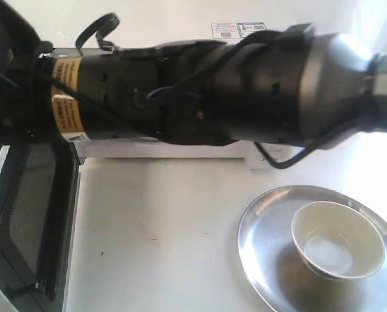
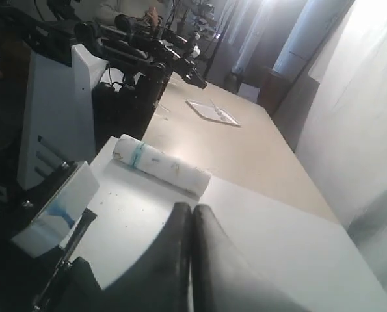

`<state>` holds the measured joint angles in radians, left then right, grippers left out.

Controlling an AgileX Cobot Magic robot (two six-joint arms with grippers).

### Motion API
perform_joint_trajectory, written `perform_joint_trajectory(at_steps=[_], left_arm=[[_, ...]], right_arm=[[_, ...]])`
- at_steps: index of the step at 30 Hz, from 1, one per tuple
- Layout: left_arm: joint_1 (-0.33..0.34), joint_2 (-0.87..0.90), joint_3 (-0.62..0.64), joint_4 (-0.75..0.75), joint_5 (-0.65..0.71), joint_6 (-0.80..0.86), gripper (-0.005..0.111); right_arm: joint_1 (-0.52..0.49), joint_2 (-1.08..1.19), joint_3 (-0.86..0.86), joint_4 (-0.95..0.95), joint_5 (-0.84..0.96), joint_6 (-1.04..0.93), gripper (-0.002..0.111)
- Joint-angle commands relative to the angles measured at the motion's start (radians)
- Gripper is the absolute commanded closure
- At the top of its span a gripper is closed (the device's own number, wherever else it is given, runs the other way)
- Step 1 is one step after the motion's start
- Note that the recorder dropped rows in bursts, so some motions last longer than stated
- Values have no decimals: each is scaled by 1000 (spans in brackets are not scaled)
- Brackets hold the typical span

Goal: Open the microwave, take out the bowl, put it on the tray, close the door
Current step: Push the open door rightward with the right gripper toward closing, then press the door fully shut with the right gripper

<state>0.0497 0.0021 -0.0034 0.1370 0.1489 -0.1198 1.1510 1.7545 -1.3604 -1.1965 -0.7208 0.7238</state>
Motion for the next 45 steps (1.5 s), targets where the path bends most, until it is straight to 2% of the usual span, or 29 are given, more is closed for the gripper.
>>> perform_joint_trajectory(at_steps=[1,6,8,12,13,16,21,26,28,32,34,41,45], left_arm=[[-2,-2,3,-2,0,-5,107],[-2,-2,3,-2,0,-5,107],[-2,-2,3,-2,0,-5,107],[-2,-2,3,-2,0,-5,107],[-2,-2,3,-2,0,-5,107],[-2,-2,3,-2,0,-5,107],[-2,-2,3,-2,0,-5,107],[-2,-2,3,-2,0,-5,107],[-2,-2,3,-2,0,-5,107],[-2,-2,3,-2,0,-5,107],[-2,-2,3,-2,0,-5,107],[-2,-2,3,-2,0,-5,107],[-2,-2,3,-2,0,-5,107]], right_arm=[[37,96,-33,9,-21,0,108],[90,158,-50,-29,78,-25,108],[96,141,-50,-114,164,25,108],[98,100,-50,-506,291,399,108],[98,88,-47,-548,303,483,108],[94,22,6,-548,426,509,108],[94,-71,113,-545,916,544,108],[94,-78,141,-334,1335,517,108],[98,-84,153,-313,1360,515,108],[129,-104,165,-321,1244,483,108],[143,-113,165,-305,1244,481,108],[145,-110,165,-188,1553,441,108],[143,-110,165,-156,1563,376,108]])
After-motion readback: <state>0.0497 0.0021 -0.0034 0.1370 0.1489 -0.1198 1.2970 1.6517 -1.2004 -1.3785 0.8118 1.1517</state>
